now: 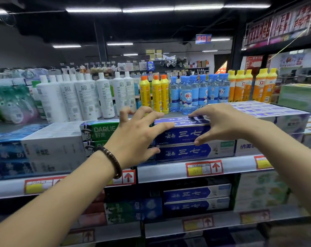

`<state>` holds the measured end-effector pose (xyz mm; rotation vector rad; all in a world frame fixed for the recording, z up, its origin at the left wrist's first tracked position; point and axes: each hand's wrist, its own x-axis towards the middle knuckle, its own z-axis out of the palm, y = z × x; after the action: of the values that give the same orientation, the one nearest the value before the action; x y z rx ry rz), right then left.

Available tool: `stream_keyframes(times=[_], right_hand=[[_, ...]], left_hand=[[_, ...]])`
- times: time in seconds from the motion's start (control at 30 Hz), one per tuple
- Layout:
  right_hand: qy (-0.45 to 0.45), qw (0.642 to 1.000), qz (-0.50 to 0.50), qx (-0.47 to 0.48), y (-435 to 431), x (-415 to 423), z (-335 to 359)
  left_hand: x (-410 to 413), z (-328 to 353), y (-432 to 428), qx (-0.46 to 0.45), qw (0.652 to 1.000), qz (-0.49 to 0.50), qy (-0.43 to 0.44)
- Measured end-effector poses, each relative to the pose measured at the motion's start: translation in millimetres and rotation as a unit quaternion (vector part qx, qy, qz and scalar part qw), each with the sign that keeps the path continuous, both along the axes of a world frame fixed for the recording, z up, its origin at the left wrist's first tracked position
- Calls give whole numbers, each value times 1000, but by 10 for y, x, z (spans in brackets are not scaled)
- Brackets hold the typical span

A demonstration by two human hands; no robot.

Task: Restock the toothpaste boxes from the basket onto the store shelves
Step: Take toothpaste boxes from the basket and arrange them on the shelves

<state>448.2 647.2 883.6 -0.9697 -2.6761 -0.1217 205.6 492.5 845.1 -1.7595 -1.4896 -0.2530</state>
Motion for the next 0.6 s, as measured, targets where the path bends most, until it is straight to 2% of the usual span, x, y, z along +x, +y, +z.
stream_keyframes(times=[0.3, 0.43, 0.6], right_hand=[[-1, 1000, 0, -13, 55, -9, -12], [-10, 999, -2, 33, 64, -10, -42], [30, 998, 25, 46, -65, 0, -62]], left_hand=[[-9, -29, 12, 2, 1000, 1, -10], [-29, -66, -20, 7, 999, -20, -35], [-87, -66, -131, 30, 995, -44, -82]])
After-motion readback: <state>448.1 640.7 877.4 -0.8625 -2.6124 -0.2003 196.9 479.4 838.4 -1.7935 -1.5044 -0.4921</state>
